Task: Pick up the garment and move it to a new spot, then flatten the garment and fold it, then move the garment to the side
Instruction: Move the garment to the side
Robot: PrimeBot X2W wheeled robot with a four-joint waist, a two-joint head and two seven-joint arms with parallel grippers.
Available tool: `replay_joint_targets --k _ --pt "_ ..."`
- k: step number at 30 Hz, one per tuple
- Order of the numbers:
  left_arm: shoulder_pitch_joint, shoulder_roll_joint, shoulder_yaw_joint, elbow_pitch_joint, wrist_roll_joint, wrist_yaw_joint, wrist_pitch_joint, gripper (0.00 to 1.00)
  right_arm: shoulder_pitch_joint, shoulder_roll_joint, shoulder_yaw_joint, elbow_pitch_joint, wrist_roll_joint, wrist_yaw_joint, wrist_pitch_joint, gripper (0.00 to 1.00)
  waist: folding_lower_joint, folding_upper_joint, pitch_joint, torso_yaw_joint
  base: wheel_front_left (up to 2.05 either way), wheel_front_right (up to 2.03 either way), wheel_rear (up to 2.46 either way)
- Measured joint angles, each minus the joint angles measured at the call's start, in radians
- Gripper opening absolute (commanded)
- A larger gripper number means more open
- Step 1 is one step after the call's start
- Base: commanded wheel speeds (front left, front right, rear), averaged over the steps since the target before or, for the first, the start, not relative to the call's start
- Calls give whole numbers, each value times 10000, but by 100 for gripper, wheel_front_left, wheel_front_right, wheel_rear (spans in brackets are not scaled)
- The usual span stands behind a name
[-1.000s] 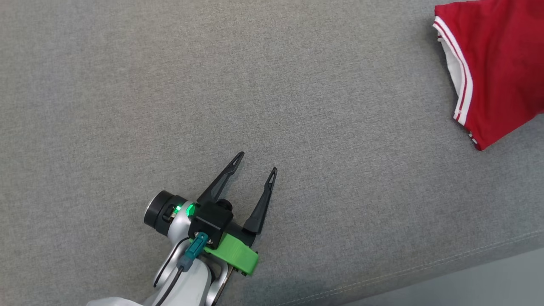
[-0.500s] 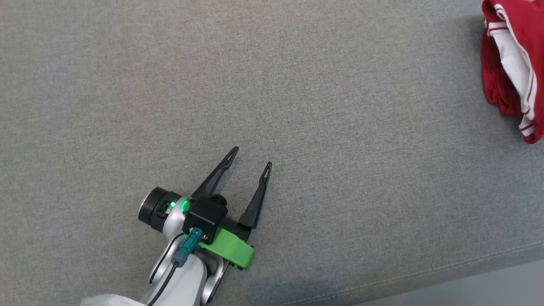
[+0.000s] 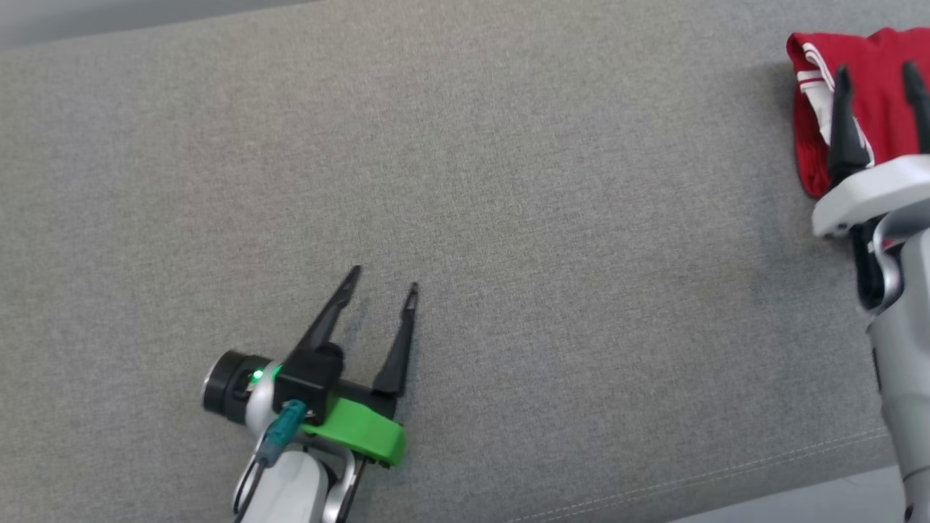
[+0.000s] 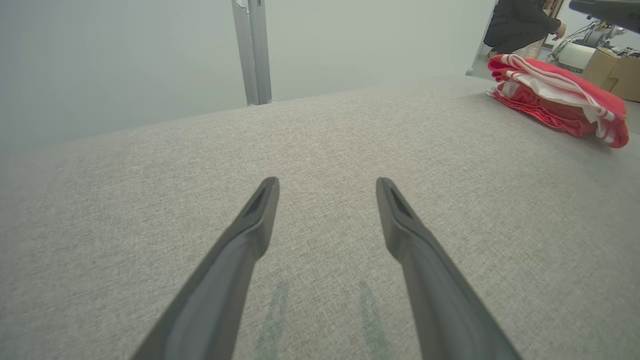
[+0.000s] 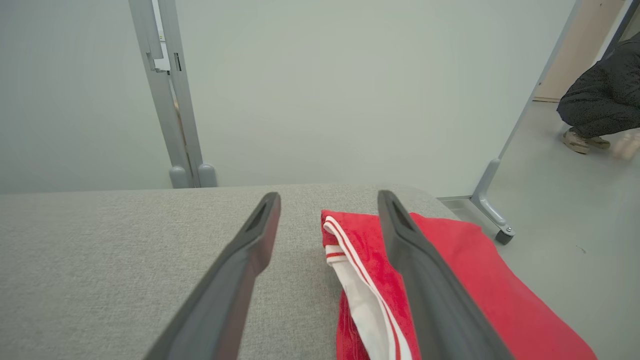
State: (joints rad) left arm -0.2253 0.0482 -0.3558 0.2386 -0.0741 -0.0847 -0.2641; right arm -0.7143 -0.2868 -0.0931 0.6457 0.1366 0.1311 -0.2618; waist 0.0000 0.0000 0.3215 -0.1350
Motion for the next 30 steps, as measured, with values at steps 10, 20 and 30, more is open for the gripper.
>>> replay_joint_targets --k 10,20,30 --pt "828 6 1045 59 -378 226 0 100 1721 857 759 -445 491 0 0 100 -1 0 -1053 128 0 0 0" --pt "1741 6 2117 303 -481 334 0 100 3204 1519 1231 -493 483 0 0 100 -1 0 -2275 307 0 0 0" --pt "2194 8 2968 566 -466 422 0 100 3847 1868 1605 -541 466 0 0 100 -1 0 -3191 753 0 0 0"
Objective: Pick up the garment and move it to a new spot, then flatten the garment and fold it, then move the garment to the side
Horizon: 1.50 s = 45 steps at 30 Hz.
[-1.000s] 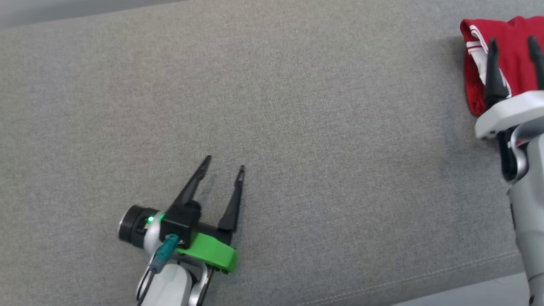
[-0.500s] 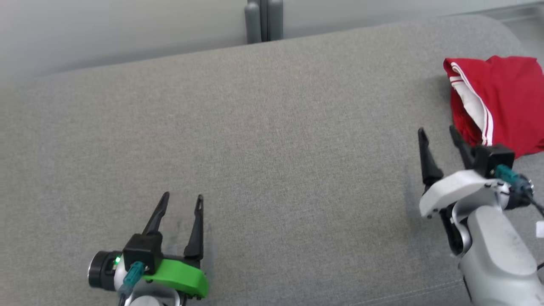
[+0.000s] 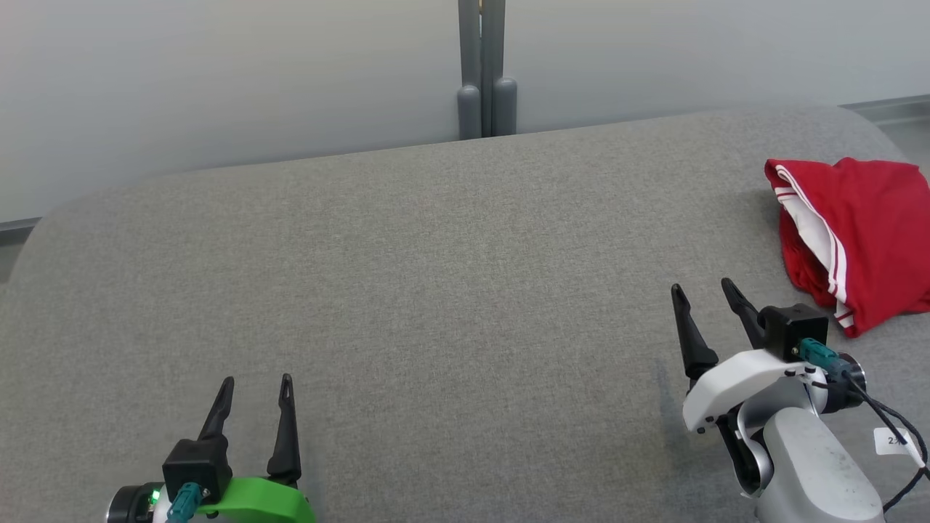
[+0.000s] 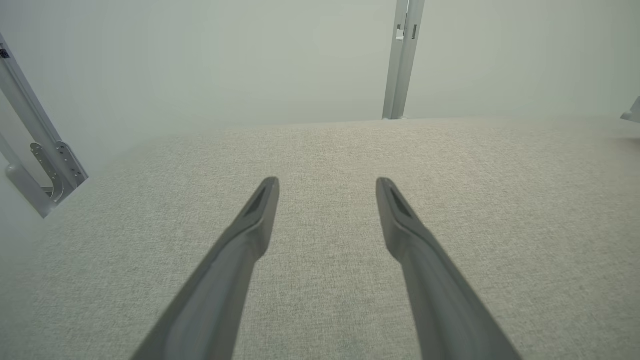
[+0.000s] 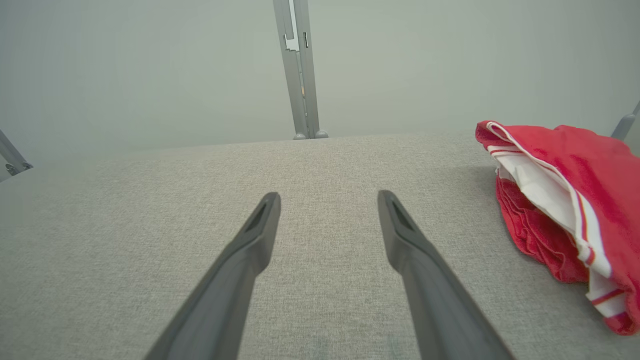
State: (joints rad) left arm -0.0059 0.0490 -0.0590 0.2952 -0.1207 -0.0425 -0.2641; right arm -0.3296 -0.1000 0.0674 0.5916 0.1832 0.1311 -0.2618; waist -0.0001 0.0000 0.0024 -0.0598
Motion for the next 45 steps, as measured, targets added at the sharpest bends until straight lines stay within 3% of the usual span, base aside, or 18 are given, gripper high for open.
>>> replay_joint_targets --k 16,45 --pt "390 0 416 171 19 -27 0 100 1011 224 -119 -238 -295 0 0 100 0 0 -534 648 0 0 0" --pt "-461 0 997 757 178 -59 0 100 1099 255 -142 -1216 -1030 0 0 100 1 0 2 410 0 0 0"
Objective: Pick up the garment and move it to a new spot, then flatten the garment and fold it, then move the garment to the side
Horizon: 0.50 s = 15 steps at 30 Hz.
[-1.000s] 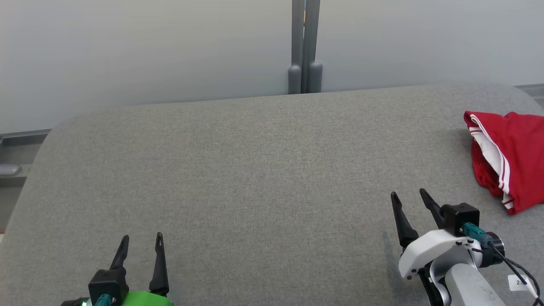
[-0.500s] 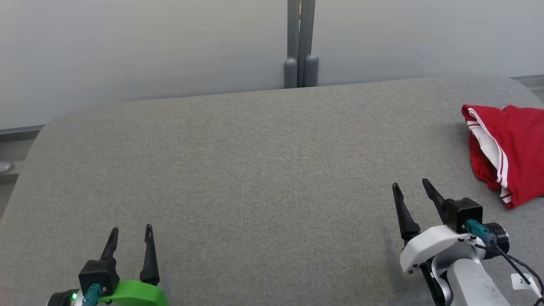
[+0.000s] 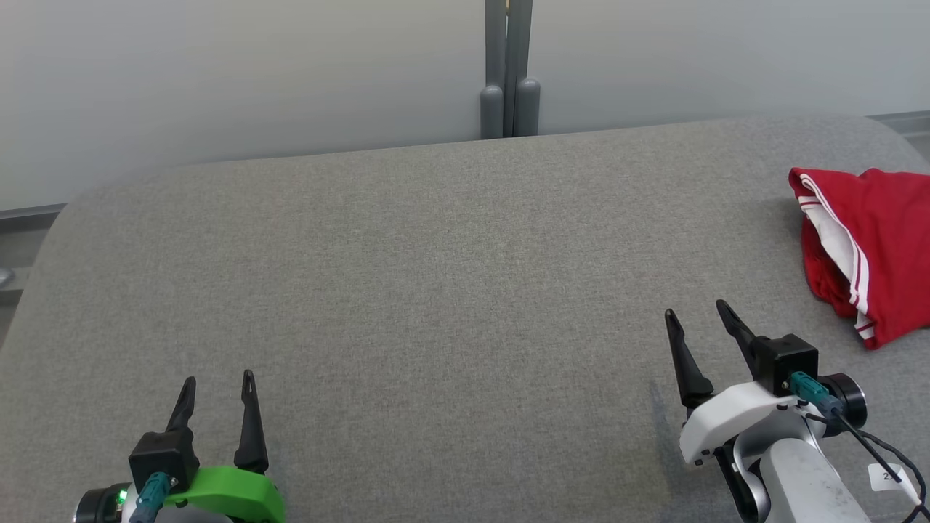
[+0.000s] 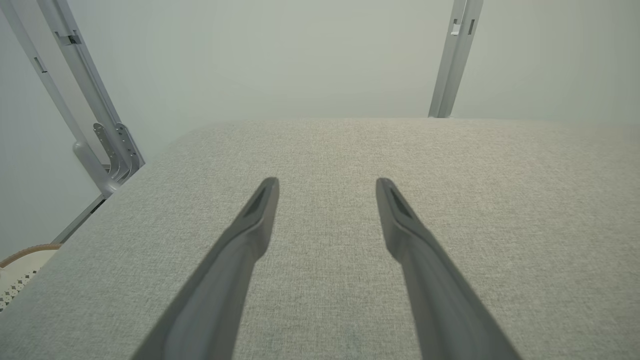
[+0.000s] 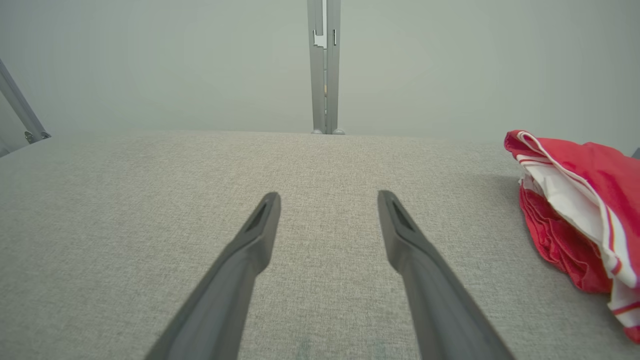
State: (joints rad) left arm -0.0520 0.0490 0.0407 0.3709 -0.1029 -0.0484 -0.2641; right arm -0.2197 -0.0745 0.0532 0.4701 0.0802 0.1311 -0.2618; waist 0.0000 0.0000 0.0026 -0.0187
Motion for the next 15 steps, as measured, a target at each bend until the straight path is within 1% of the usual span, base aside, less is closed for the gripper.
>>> replay_joint_targets --k 12,15 --pt "2 -2 -27 81 -4 42 0 100 -99 23 -50 71 -136 0 0 100 0 0 -54 39 0 0 0" --pt "3 -2 -96 82 -59 -50 0 100 -99 31 -65 31 -138 0 0 100 0 0 -73 41 0 0 0"
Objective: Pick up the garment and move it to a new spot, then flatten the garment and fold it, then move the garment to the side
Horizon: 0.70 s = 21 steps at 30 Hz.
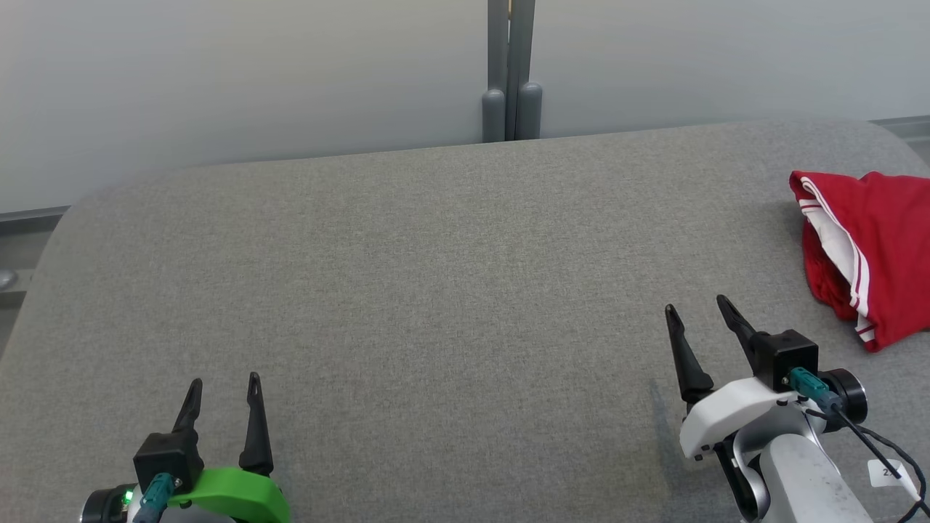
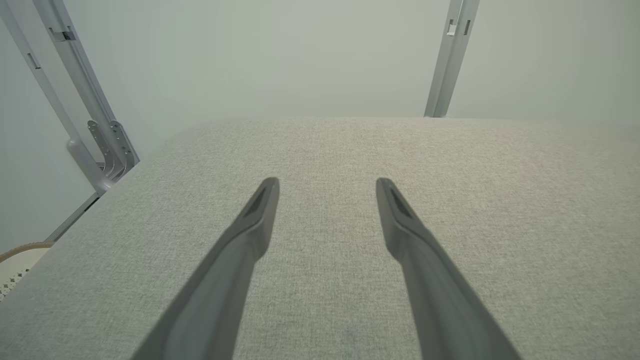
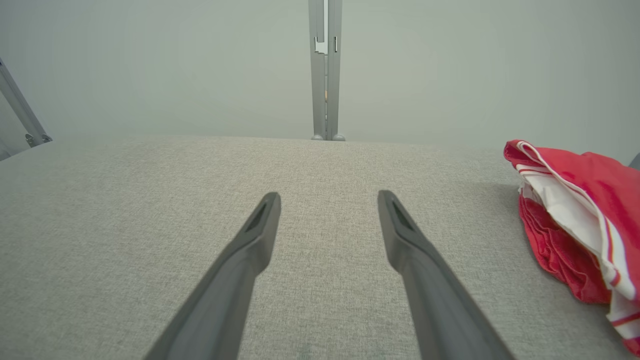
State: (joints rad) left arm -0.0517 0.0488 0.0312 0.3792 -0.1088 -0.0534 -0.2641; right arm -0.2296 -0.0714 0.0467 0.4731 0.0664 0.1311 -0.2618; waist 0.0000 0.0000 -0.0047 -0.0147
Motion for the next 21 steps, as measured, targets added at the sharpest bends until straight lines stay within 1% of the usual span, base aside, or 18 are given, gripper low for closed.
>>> replay_joint_targets --k 10,21 --pt "-1 0 -81 58 -215 -169 0 100 1 17 -81 -8 -174 0 0 100 0 0 -14 -35 0 0 0" --pt "0 0 -117 -48 -207 -167 0 100 1 96 -174 -127 -125 0 0 100 0 0 3 -52 0 0 0"
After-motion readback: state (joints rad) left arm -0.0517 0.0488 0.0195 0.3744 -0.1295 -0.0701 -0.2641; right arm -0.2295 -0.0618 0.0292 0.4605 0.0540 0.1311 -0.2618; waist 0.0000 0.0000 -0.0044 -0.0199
